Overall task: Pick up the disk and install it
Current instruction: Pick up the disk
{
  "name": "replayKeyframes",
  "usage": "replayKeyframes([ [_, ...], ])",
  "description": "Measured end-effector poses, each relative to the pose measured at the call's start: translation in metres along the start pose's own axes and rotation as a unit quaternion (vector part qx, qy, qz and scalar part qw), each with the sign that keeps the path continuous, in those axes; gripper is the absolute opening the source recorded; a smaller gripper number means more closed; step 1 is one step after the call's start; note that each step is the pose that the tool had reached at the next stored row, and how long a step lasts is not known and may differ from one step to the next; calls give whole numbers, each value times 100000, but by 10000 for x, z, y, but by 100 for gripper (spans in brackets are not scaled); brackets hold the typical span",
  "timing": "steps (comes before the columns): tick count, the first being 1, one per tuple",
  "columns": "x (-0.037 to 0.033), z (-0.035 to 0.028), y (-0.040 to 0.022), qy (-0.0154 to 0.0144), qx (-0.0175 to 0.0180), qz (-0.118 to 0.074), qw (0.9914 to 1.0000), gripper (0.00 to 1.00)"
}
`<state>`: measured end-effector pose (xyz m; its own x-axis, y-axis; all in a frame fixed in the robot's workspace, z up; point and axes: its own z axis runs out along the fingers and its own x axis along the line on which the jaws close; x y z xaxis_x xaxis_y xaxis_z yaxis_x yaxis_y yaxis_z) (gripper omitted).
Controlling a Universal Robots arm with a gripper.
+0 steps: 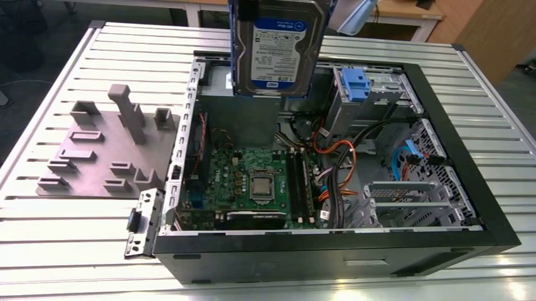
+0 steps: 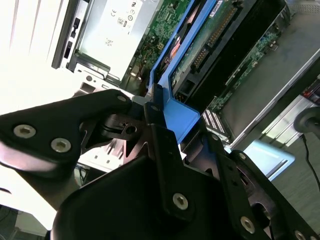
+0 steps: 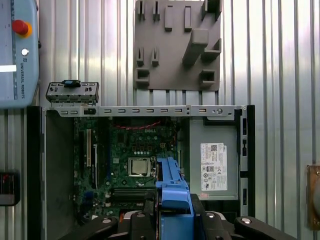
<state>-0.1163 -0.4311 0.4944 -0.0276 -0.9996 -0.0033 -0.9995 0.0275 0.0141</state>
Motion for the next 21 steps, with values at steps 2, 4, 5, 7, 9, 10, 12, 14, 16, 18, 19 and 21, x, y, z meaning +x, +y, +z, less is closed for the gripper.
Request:
replayKeyframes([
  [2, 0, 0, -14, -5, 0, 1, 100000, 36],
  [4, 0, 0, -24, -5, 2, -4, 100000, 36],
  [5, -1, 0, -29, -7, 1, 1, 100000, 36],
  [7, -1, 0, -32, -2, 0, 4, 100000, 36],
  [9, -1, 0, -33, -4, 1, 6, 100000, 36],
  [10, -1, 0, -34, -3, 1, -1, 100000, 36],
  [12, -1, 0, -34, -5, 1, 3, 100000, 36],
  [14, -1, 0, -34, -4, 1, 1, 100000, 36],
  [16, -1, 0, -34, -2, -2, 0, 100000, 36],
  [18, -1, 0, -35, -4, 2, 3, 100000, 36],
  [19, -2, -1, -45, 0, -1, -9, 100000, 36],
  [21, -2, -1, -69, -2, 1, 0, 100000, 36],
])
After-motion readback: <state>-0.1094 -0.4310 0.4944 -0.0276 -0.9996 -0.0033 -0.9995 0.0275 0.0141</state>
